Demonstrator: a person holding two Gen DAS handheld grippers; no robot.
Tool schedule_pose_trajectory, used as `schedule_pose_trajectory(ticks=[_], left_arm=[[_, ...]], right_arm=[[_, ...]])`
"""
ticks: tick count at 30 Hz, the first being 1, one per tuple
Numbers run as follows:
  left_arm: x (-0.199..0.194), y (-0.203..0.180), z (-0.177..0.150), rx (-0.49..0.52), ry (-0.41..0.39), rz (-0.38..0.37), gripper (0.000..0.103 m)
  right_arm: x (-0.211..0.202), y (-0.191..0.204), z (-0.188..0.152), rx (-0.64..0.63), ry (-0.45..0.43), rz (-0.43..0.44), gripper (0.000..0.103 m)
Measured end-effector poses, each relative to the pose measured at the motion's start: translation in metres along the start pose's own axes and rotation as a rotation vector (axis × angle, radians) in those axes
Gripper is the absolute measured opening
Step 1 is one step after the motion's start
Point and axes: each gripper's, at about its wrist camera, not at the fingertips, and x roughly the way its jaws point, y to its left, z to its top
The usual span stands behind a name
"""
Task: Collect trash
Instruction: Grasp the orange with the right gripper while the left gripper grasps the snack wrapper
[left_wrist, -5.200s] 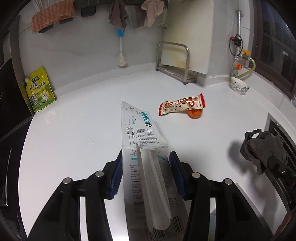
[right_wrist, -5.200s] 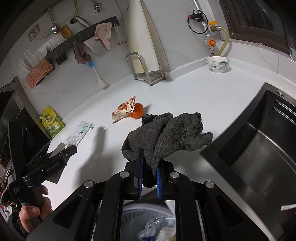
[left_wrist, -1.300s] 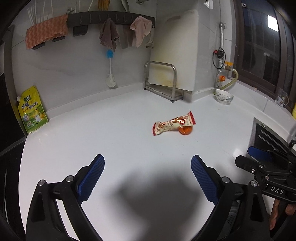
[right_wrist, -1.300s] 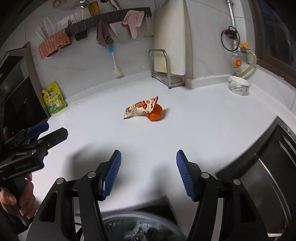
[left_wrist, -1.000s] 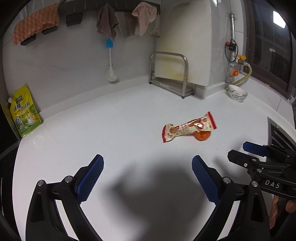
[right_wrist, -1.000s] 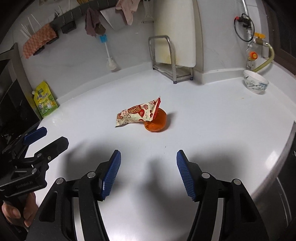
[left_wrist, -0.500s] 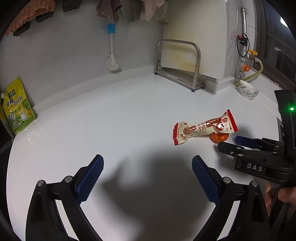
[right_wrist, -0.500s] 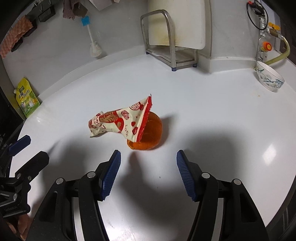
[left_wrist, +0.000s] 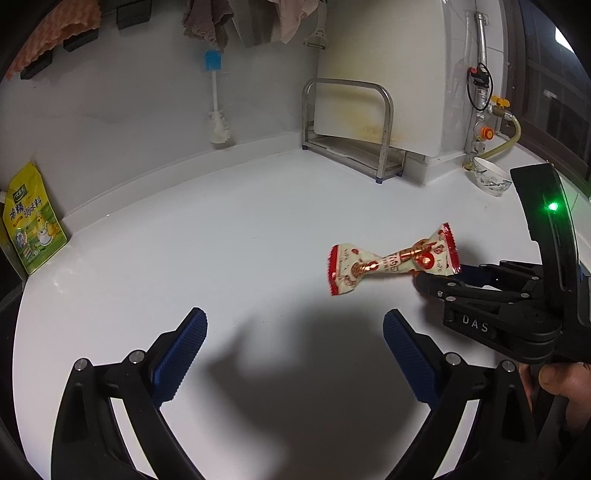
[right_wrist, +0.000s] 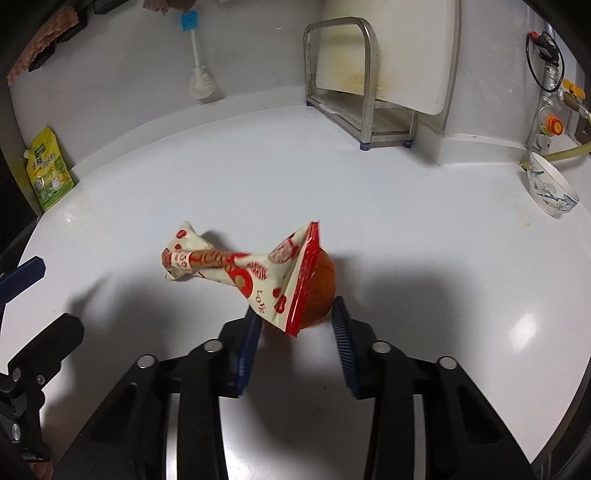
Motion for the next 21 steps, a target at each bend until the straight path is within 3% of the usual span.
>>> schedule_pose_trajectory(ticks=[2, 14, 21], left_arm=[[0.001, -0.003, 0.001, 0.002, -0.001, -0.005, 0.094], [0.002, -0.013, 0.002, -0.035, 0.026, -0.027, 0.094], [0.007, -0.027, 0.006, -0.082, 0.040, 0.011, 0.094]], right_arm=[[-0.003, -0.001, -0.002, 0.008, 0.000, 0.008, 0.026], [-0.035, -0.032, -0.025, 0.112, -0.039, 0.040, 0.024], [-0.054, -0.046, -0.036, 0.123, -0.077, 0.029, 0.024]])
